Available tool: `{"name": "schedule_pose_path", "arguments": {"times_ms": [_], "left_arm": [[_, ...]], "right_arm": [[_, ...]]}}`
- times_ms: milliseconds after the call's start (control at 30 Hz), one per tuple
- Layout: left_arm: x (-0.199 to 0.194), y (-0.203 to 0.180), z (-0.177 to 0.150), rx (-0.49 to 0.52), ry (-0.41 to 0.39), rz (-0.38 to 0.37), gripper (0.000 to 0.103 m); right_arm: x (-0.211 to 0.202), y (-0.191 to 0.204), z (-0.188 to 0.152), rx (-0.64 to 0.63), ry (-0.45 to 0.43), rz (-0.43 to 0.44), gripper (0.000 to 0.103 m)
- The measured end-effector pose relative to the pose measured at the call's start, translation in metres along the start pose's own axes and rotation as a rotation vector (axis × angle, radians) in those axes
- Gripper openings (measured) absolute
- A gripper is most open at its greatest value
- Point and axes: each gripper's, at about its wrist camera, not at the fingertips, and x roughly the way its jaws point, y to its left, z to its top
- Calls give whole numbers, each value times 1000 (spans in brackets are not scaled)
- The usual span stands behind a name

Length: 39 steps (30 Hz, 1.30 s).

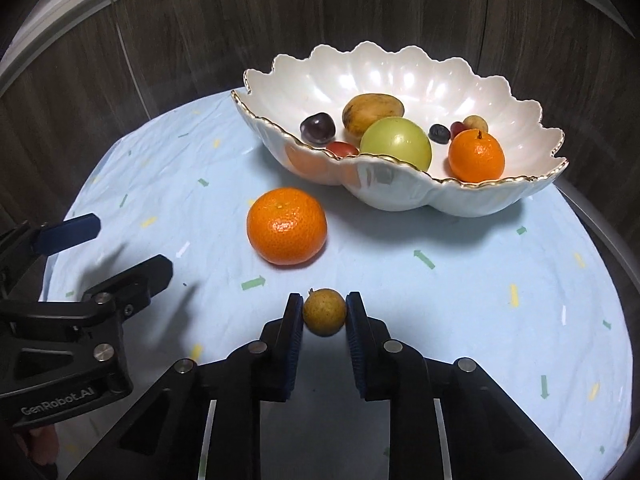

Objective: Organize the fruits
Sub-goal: 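Close the right gripper on the longan while the left grasps the orange, then lift the orange and longan and carry both over the white bowl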

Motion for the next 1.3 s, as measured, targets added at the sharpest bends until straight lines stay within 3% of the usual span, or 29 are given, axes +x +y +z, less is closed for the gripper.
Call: {"name": "schedule_pose_path", "arguments": {"times_ms": [533,800,1000,1300], "left_arm": [[21,-56,21,90,-1,-111,80],[40,-70,33,108,19,-130,66],[49,-77,35,113,22,-142,46],[43,-79,35,116,22,-141,44]], "right_arm": [[-12,-56,10,106,-15,-40,22],[-6,-74,11,149,-8,-46,22],[-4,-78,10,162,-4,-40,22],[-9,-80,12,165,-10,-39,22]]}}
